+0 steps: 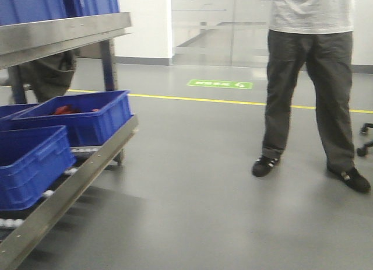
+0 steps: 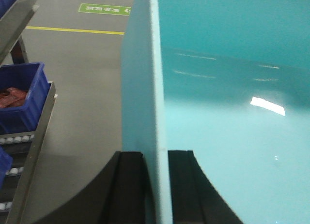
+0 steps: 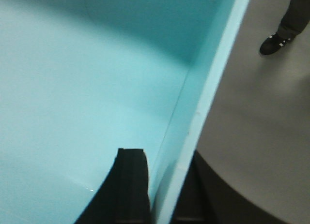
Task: Fetch blue bin and place on conveyor start
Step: 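Hold the bin in both grippers while the base drives to the conveyor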
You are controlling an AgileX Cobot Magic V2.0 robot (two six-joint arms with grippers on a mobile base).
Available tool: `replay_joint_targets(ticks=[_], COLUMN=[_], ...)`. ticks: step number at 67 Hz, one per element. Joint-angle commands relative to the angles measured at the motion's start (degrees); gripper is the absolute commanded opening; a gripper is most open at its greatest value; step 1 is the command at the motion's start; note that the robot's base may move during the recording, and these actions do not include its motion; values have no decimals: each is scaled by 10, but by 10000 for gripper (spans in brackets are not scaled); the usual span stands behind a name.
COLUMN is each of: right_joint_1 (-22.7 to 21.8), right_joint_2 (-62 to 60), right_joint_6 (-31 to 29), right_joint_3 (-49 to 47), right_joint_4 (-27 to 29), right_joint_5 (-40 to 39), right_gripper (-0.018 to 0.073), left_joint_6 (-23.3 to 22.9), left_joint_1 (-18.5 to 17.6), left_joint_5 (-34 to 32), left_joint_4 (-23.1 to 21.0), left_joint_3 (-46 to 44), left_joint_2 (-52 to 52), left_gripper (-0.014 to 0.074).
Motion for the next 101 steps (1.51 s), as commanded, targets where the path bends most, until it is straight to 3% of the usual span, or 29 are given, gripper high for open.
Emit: replay_joint_targets(ticks=[1,101], right_joint_1=[-3,-3], right_joint_2=[-7,-7], right_joint_6=[-20,-20], right_joint_3=[-5,-5], right_joint_4=[-23,-23], right_joint_5=[7,7], right_gripper=[-151,-151], left_joint_6=[-6,-6], left_joint_1=[-1,-1], left_joint_5=[-50,-50], left_joint_4=[-2,-2], left_joint_3=[-6,-6], left_joint_2=[-10,-9], left_gripper=[-111,-111])
